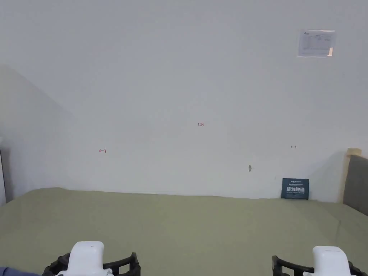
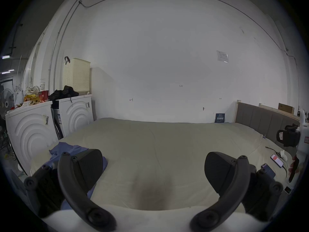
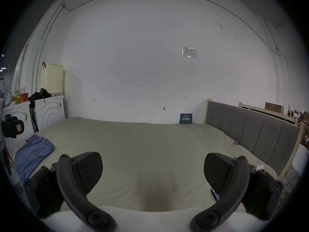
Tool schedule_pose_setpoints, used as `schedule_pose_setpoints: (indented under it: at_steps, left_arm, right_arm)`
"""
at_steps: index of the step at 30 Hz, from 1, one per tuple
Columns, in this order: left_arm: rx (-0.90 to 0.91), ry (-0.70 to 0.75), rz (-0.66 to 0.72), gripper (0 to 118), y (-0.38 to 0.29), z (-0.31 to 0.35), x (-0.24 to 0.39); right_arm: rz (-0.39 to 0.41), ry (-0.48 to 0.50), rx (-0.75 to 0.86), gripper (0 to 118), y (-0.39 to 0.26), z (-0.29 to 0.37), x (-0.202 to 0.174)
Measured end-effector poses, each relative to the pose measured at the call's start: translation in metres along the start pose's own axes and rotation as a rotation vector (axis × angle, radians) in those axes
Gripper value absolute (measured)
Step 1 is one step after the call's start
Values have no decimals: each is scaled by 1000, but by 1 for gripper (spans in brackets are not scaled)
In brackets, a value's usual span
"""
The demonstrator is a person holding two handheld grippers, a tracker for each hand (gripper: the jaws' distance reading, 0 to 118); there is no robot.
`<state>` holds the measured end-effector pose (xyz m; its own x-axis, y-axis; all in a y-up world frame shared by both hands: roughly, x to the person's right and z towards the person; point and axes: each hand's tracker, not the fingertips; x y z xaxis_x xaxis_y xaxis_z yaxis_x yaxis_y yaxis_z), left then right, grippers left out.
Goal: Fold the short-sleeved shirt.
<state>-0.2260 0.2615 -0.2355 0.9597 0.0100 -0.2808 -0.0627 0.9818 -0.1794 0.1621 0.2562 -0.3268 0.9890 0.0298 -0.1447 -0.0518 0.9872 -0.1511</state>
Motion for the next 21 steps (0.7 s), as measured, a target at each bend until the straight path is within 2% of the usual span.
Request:
schedule_pose_setpoints:
  at_steps: [21]
  left_arm:
    - [-13,-15,-11,118,1,-3,5]
  right_arm:
    - [27,6,-15,118,2,-3,-3]
